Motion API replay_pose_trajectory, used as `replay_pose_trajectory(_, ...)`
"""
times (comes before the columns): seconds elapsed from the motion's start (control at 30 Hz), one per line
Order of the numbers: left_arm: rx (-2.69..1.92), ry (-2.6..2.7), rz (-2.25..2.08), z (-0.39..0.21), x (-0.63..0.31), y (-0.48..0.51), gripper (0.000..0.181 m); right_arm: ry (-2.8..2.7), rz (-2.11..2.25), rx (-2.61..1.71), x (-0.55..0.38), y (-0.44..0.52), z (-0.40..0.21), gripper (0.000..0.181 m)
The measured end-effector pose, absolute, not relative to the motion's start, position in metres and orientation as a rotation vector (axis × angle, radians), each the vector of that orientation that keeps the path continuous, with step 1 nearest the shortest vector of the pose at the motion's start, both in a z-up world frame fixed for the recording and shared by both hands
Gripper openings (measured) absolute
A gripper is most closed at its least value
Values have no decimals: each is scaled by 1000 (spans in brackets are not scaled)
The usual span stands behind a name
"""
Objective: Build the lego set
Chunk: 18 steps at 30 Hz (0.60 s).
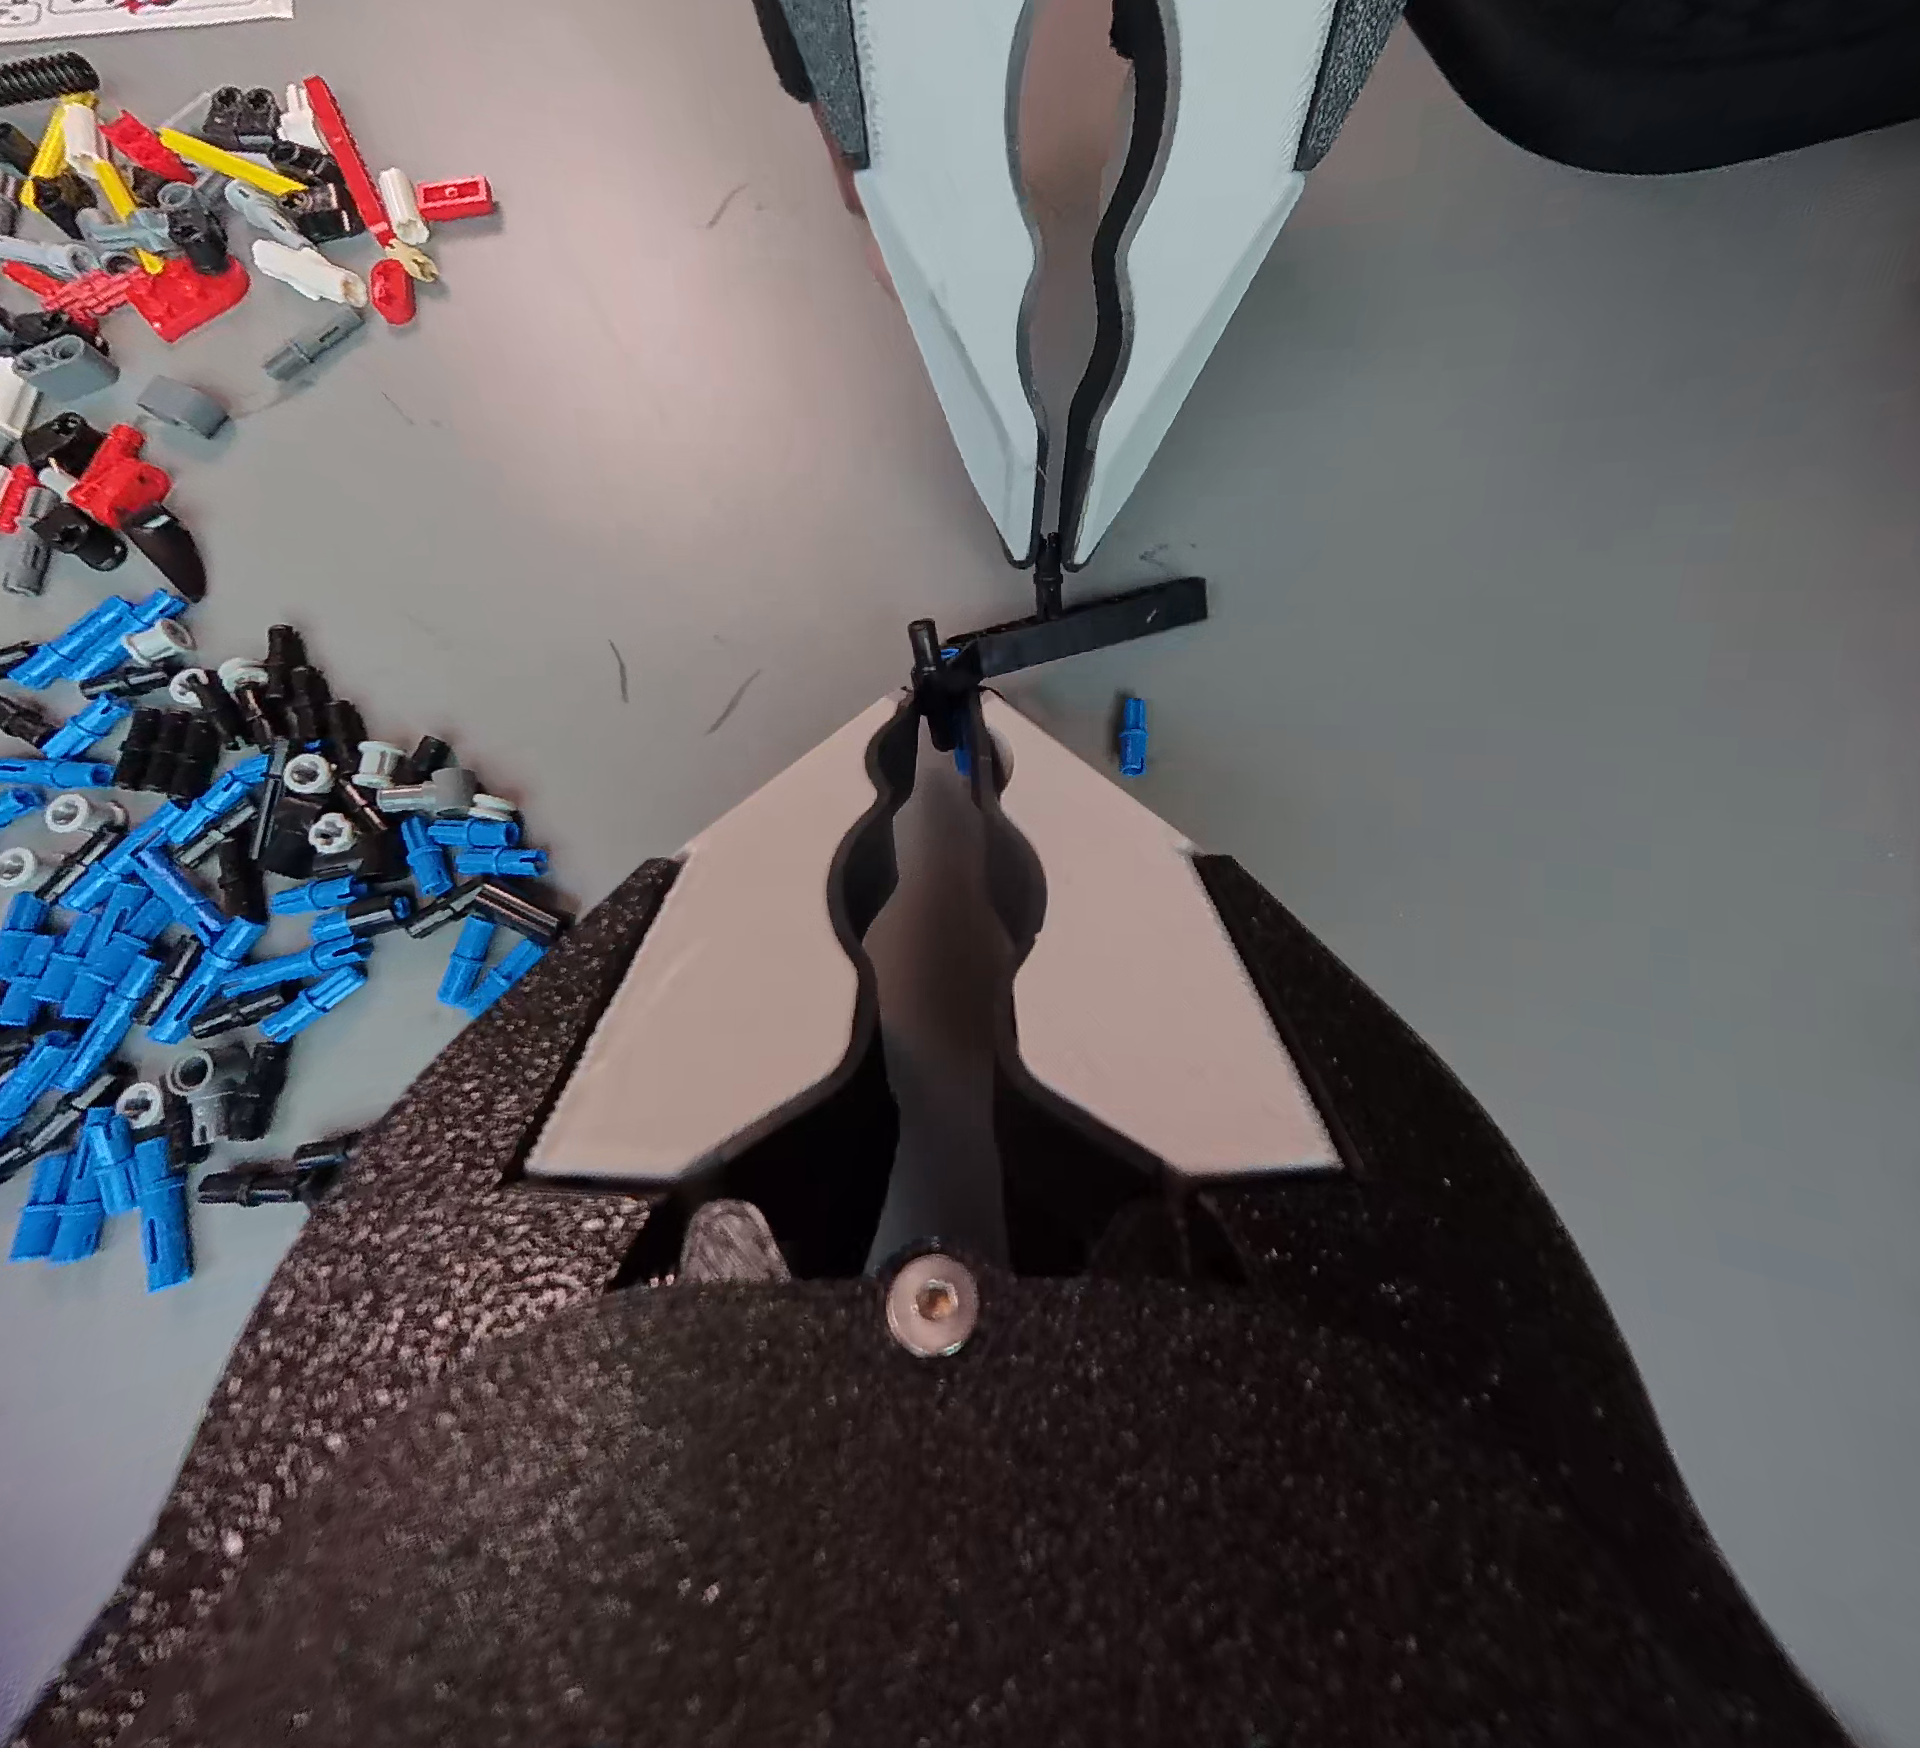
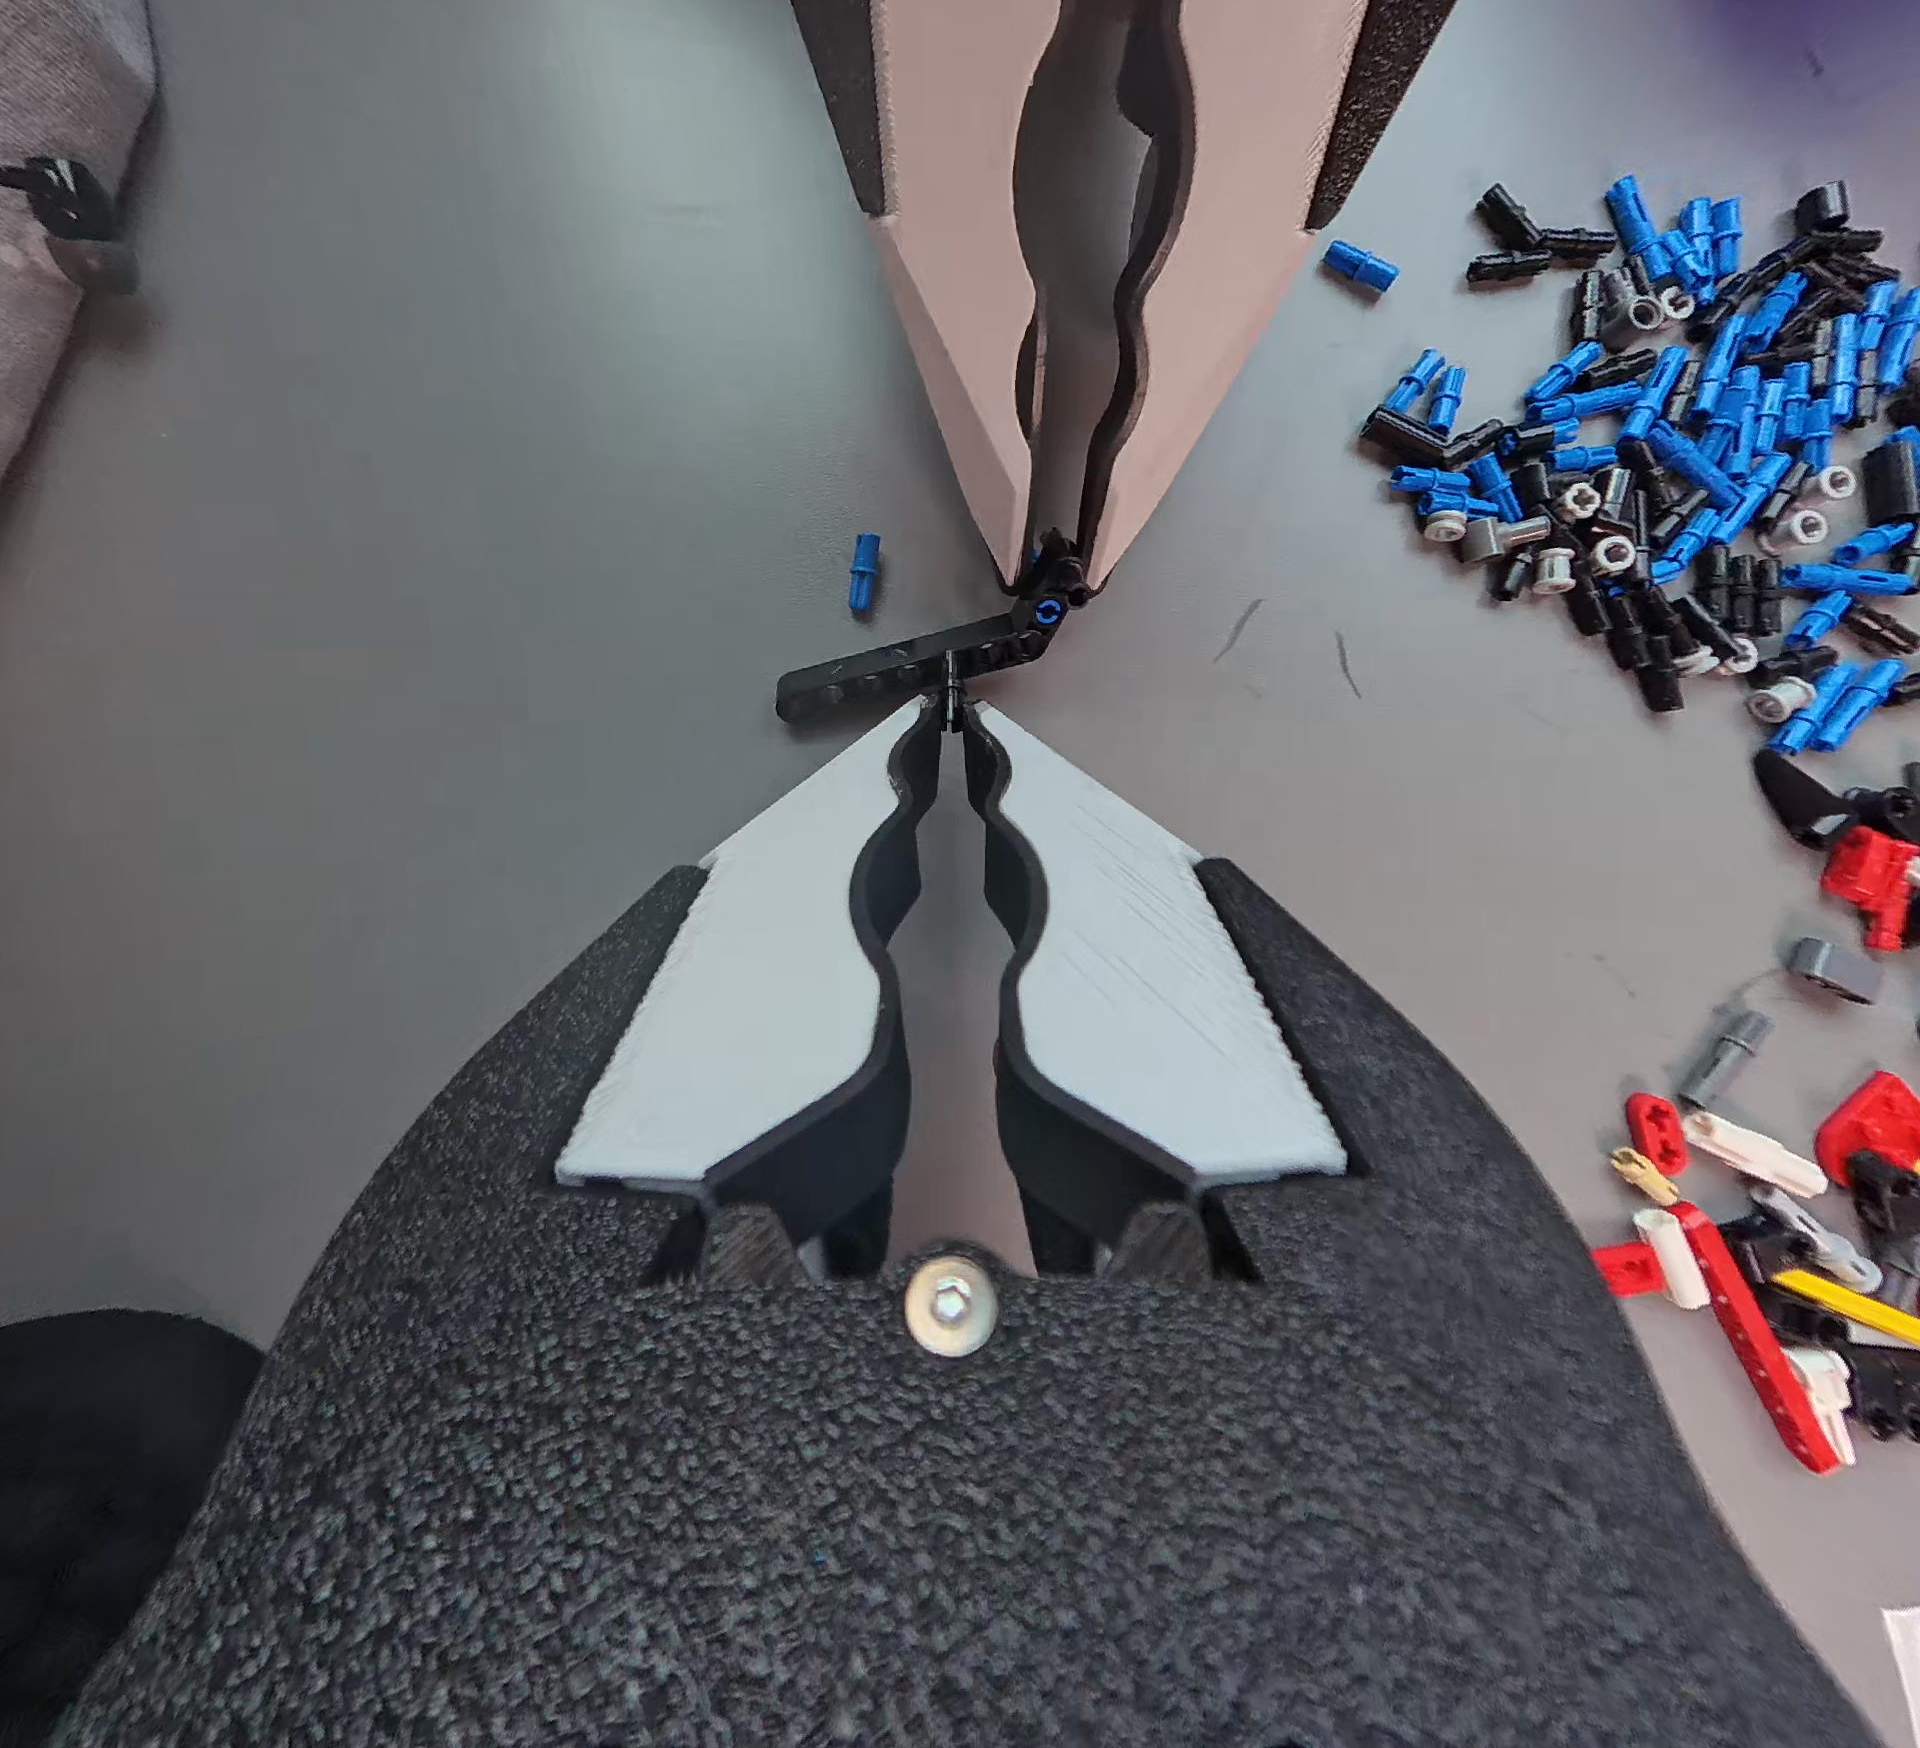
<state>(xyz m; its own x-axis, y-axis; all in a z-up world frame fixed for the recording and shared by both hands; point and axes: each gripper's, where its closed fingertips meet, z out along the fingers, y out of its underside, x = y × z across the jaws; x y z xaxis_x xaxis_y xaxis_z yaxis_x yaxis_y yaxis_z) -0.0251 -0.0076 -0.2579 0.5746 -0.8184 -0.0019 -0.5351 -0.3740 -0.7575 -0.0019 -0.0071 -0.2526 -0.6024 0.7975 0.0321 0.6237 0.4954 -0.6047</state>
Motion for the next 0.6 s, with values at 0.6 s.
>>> replay_pose_trajectory(0.6, -1961, 967, -809, -220, -6, -25, 5, -2161, 895, -1130, -13, -20, -215, 4)
